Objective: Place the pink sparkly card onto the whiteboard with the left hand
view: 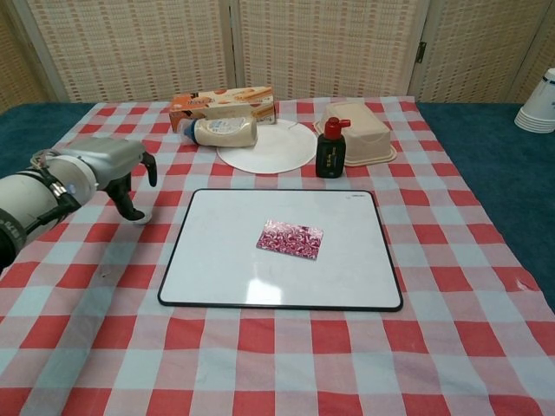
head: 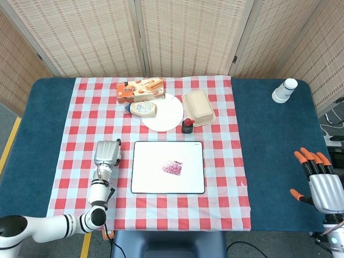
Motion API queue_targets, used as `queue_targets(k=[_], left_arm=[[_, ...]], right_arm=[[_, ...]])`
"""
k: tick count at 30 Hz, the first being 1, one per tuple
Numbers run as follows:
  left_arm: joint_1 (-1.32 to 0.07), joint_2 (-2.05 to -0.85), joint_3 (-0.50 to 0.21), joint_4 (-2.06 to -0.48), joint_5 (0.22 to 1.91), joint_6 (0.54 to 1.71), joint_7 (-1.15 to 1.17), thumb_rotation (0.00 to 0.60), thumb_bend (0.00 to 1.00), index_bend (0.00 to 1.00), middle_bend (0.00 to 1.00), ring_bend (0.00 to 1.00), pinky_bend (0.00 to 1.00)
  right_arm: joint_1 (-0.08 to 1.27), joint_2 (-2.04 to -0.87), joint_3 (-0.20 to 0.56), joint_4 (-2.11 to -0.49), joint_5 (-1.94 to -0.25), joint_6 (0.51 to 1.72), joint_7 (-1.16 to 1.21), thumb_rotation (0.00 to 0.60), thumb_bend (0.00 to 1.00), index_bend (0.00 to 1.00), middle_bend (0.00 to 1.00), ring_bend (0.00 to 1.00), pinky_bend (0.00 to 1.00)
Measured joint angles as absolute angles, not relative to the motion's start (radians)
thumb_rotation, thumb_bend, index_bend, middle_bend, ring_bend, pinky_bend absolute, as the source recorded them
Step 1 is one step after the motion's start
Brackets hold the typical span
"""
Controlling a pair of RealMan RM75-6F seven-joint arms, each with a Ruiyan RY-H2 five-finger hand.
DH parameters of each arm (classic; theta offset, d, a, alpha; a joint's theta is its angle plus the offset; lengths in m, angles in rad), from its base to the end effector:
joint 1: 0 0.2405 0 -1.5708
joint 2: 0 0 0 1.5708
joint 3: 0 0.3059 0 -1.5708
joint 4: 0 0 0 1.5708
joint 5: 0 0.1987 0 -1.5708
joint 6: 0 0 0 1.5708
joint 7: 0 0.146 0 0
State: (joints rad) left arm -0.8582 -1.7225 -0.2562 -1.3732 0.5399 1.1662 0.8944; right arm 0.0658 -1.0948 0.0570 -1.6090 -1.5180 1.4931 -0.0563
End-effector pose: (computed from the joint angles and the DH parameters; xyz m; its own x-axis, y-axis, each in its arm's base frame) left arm -0.1887 0.4091 -0.0317 0.6041 0.2737 0.7484 0.7828 -0.0281 -0.6216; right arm -0.3528 -0.1807 0.2014 0.4711 0.0075 0.8821 -0.8820 -0.0087 0.4711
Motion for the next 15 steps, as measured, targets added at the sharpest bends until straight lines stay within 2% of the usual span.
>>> queue_targets(k=[15], left_arm=[[-0.851, -1.704, -0.253, -1.389, 0.533, 1.159, 0.884, 0.6, 0.25, 0.36, 1.0, 1.0, 0.99]], right_arm=[[0.068, -1.096, 0.058, -1.609, -1.514, 1.488, -0.06, 0.6, 0.0, 0.12, 0.03, 0.0, 0.1]])
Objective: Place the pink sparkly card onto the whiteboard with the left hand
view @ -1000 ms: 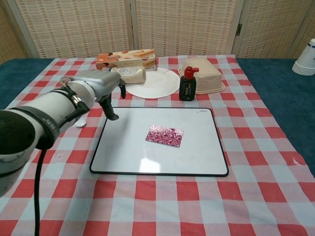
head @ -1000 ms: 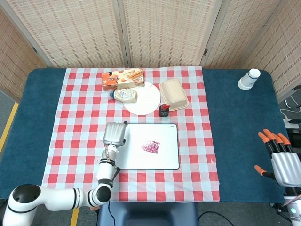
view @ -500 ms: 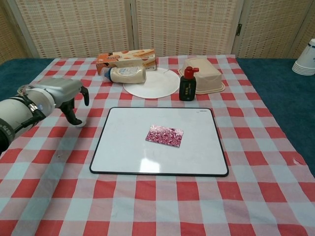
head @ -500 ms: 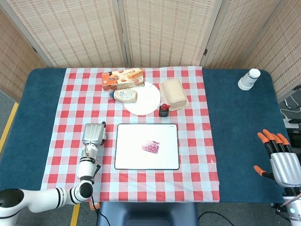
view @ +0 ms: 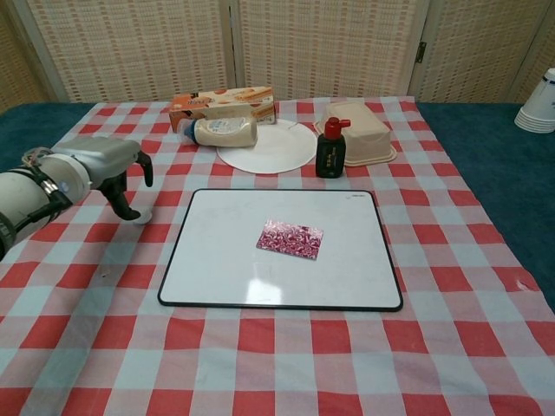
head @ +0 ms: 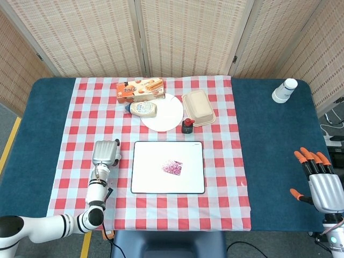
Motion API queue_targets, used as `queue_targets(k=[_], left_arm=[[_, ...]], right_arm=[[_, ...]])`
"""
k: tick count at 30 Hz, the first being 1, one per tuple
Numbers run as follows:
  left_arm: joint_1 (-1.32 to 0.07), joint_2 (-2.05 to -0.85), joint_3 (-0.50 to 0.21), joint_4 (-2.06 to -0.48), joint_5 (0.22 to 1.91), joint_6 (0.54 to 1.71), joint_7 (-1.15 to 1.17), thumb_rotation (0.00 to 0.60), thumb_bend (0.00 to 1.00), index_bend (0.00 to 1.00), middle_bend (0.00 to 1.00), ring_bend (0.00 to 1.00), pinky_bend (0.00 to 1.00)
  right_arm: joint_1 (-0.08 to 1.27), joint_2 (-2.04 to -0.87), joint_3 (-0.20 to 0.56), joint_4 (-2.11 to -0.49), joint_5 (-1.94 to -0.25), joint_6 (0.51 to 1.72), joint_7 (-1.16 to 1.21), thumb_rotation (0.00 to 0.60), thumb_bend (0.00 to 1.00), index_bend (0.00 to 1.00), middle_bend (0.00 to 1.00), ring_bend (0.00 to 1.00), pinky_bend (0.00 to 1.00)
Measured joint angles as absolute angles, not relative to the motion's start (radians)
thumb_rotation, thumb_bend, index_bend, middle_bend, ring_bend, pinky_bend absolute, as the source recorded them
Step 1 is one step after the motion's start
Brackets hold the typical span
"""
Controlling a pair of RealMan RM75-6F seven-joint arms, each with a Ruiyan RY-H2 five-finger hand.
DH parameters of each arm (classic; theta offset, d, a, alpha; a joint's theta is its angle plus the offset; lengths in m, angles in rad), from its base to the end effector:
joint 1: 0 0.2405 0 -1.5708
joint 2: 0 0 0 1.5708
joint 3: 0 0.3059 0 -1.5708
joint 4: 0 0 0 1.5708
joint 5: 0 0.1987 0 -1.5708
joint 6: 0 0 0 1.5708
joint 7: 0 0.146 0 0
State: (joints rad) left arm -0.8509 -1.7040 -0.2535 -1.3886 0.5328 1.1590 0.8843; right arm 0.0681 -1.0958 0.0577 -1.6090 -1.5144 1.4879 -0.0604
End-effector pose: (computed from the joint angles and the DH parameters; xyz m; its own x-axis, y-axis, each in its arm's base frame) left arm -0.1930 0.4082 -0.0271 0.5946 0.2841 0.7522 0.7884 -0.0227 -0.6147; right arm -0.3531 -0.1816 0.2006 0.4735 0.0039 0.8808 -0.8807 -0.0075 0.4736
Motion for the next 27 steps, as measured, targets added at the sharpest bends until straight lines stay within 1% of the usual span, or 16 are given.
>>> queue_targets(k=[27], left_arm=[[-0.843, -1.685, -0.252, -1.376, 0.493, 1.142, 0.879, 0.6, 0.25, 0.37, 1.0, 1.0, 1.0]], right_arm=[[0.071, -1.095, 0.06, -1.609, -1.507, 1.483, -0.058, 0.6, 0.0, 0.12, 0.03, 0.0, 0.1]])
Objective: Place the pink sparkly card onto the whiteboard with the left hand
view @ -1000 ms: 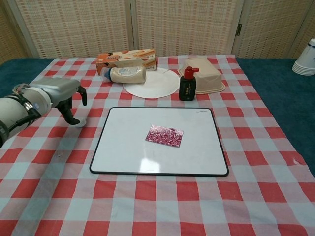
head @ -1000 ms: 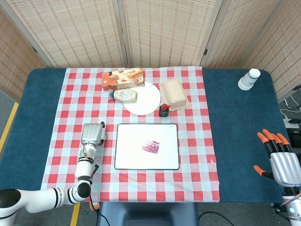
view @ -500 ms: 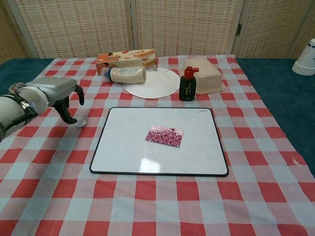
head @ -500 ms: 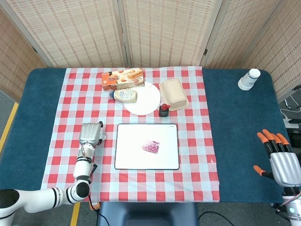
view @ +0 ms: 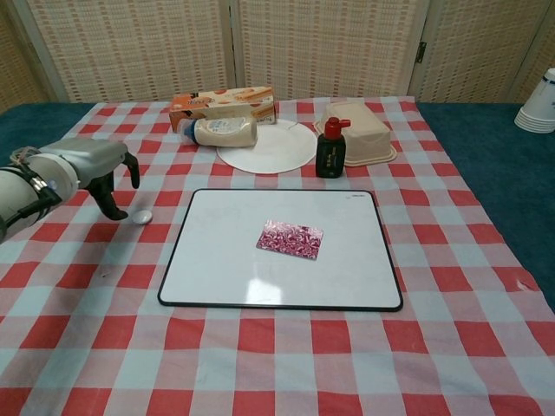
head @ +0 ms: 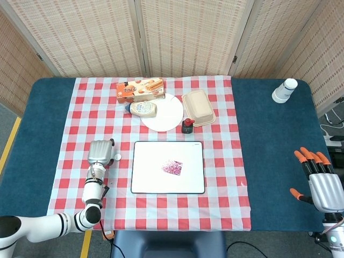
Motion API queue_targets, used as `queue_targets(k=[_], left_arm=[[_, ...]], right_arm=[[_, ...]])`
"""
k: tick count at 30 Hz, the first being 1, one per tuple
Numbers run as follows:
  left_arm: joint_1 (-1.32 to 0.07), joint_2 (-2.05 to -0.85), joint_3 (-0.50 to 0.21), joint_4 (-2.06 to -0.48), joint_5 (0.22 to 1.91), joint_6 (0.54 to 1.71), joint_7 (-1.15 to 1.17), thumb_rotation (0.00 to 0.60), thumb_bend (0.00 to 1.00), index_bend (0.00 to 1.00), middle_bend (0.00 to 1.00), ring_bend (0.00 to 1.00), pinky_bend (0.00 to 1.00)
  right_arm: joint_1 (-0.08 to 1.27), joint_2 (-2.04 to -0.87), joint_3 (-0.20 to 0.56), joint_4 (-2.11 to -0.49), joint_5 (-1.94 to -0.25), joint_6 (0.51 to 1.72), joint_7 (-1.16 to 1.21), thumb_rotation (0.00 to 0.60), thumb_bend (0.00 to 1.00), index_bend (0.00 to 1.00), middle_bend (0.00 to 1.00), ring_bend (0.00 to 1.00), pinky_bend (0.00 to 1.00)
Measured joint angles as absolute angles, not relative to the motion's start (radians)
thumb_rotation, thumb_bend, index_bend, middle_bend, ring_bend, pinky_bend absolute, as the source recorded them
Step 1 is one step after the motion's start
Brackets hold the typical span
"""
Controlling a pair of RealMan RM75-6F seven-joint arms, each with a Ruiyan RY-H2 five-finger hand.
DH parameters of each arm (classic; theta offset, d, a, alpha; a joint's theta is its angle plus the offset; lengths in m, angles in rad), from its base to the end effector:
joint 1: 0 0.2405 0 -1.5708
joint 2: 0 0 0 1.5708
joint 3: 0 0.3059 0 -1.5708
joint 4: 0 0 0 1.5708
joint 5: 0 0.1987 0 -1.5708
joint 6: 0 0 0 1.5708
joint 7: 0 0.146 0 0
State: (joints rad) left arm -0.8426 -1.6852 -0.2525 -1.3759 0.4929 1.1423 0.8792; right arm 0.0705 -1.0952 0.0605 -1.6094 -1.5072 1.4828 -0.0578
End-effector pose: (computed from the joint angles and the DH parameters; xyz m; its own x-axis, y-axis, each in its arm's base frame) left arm -0.2069 0.4104 -0.0206 0.5836 0.3110 0.7501 0.7859 0.0162 -0.6182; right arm -0.3536 -0.1830 0.2010 0.4708 0.0023 0.8823 -0.8823 -0.0027 0.4708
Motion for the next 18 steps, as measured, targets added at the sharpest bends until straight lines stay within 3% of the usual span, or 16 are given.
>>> queue_targets(k=[18], left_arm=[[-0.841, -1.707, -0.255, -1.388, 0.495, 1.14, 0.849, 0.6, 0.26, 0.41, 1.0, 1.0, 1.0]], right_arm=[[0.068, -1.088, 0.06, -1.612, -1.502, 1.482, -0.05, 0.6, 0.0, 0.12, 0.03, 0.0, 0.1]])
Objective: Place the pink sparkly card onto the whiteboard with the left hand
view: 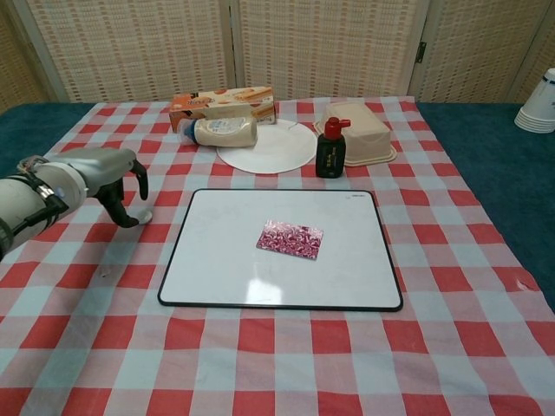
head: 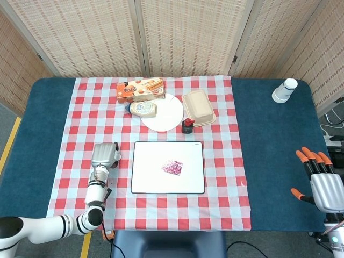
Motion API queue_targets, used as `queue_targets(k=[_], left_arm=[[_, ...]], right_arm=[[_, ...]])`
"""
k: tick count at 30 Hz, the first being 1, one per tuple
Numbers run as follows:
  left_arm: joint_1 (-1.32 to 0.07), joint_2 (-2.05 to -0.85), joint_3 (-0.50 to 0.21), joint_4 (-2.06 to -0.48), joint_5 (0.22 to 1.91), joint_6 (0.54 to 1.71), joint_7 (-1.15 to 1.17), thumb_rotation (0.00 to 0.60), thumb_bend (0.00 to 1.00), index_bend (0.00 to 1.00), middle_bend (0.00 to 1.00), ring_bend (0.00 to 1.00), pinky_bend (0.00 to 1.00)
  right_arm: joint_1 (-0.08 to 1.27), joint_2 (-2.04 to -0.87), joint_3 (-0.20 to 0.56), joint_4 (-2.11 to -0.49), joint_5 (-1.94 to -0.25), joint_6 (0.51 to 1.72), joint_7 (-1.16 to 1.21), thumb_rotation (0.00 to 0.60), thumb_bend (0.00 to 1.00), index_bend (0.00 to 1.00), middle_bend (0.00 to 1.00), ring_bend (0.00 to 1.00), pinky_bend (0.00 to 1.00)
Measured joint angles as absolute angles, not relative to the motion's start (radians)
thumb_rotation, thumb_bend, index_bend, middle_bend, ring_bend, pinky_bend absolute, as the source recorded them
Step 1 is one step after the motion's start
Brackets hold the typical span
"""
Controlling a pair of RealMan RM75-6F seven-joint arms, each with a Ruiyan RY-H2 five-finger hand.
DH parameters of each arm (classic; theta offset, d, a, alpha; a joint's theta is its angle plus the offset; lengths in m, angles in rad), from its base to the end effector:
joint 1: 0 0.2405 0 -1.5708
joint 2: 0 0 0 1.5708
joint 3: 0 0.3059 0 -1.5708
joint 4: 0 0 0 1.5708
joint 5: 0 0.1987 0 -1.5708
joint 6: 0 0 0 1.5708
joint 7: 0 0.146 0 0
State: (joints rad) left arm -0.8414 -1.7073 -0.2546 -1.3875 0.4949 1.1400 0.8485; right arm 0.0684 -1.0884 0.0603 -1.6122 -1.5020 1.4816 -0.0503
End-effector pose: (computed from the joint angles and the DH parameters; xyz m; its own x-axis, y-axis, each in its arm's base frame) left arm -0.2005 0.4042 -0.0319 0.5418 0.3277 0.7740 0.8176 0.0080 -0.5757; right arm -0.3545 -0.1822 0.2033 0.4673 -0.0001 0.8841 -0.8841 0.0042 0.4673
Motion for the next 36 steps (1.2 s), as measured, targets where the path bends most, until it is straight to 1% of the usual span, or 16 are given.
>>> queue_targets(k=[6, 12, 36], left_arm=[[-0.846, -1.717, -0.254, -1.369, 0.495, 1.132, 0.846, 0.6, 0.27, 0.41, 1.0, 1.0, 1.0], [-0.846, -1.72, -0.254, -1.355, 0.487, 1.125, 0.846, 0.6, 0.29, 0.41, 1.0, 1.0, 1.0], [-0.85, -1.743, -0.252, -1.314, 0.468, 1.097, 0.84, 0.6, 0.3, 0.43, 1.0, 1.0, 1.0]], right_arm=[[0.068, -1.087, 0.061, -1.615, -1.502, 1.484, -0.051, 0.6, 0.0, 0.12, 0.03, 0.0, 0.1], [0.069, -1.089, 0.061, -1.614, -1.499, 1.479, -0.056, 0.6, 0.0, 0.12, 0.03, 0.0, 0.1], [0.067, -1.087, 0.063, -1.615, -1.496, 1.483, -0.054, 0.6, 0.0, 0.12, 0.03, 0.0, 0.1]])
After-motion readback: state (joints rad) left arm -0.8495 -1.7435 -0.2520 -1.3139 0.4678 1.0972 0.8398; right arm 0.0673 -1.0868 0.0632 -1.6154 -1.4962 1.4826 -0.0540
